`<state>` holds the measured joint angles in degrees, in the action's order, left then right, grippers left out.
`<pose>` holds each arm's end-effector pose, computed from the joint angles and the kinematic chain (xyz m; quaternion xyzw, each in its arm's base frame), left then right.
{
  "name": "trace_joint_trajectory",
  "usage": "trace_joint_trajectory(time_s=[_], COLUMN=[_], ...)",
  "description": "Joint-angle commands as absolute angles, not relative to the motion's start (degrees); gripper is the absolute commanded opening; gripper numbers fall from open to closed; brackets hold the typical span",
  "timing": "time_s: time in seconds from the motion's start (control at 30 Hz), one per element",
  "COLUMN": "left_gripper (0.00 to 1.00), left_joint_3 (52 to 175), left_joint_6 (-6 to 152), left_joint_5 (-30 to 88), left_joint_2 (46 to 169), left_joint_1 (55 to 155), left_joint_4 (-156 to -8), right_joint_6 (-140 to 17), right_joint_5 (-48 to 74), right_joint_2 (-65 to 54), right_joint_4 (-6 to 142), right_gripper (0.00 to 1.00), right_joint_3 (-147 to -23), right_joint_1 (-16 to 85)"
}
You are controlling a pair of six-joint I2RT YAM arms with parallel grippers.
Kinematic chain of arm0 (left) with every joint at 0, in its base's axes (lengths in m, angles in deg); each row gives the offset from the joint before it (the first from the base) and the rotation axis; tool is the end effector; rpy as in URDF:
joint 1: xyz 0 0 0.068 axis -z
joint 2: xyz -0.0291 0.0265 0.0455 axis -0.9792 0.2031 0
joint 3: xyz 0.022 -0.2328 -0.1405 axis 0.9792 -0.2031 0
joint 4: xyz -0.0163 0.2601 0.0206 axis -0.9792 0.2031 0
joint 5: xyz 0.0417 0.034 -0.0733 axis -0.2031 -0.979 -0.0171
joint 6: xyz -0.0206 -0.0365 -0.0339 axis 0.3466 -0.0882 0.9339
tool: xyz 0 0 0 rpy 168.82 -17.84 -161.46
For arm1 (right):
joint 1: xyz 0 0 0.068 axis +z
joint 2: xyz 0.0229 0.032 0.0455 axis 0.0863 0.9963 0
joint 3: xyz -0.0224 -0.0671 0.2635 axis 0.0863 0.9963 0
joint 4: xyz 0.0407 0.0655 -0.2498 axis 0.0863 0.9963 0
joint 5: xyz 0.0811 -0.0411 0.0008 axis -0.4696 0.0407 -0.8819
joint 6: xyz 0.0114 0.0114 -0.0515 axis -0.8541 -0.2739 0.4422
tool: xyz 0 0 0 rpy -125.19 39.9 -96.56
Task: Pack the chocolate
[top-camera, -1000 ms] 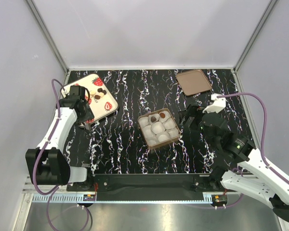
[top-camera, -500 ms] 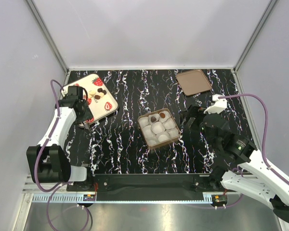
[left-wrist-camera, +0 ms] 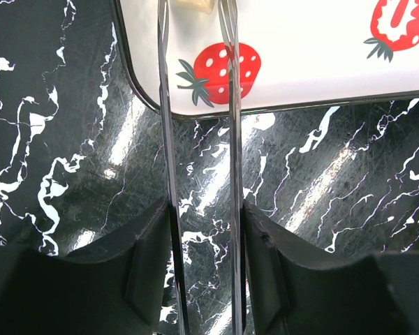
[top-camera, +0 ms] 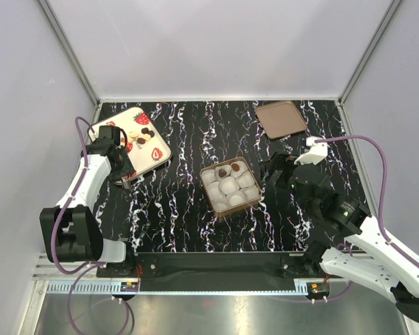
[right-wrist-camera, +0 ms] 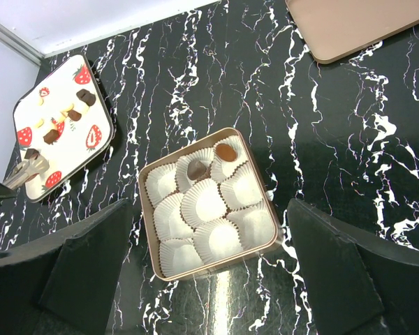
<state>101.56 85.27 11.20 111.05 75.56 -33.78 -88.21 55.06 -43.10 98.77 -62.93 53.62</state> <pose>0.2665 0.0187 0.2528 -0.2393 0.9425 0.0420 0.2293 0.1176 0.1028 0.3603 0.0635 0.8014 0.1696 0.5700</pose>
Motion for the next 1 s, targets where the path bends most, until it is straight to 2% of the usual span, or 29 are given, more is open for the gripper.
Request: trace_joint_trajectory(time_s=[0.0, 0.53, 0.97], left_gripper=[0.45, 0.43, 0.34], left_joint_3=[101.96, 102.31, 103.98], left_joint_6=[83.74, 83.12, 81.80], left_joint_5=[12.06, 14.87, 17.24], left_joint_2=[111.00, 112.49, 110.74], left_joint_1=[75.20, 75.03, 75.11], left_joint_4=[-36.45, -37.59, -35.75], right_joint_6=[-88.24, -88.06, -88.24], right_joint_5=[55.35, 56.66, 56.84], right_joint_2=[-43.17, -43.78, -43.96], right_joint_4=[96.42, 97.21, 97.30], right_gripper=[1.00, 1.00, 1.00], right_joint_3=[-63.01, -62.22, -61.95], right_joint_1=[53.29, 53.29, 53.29])
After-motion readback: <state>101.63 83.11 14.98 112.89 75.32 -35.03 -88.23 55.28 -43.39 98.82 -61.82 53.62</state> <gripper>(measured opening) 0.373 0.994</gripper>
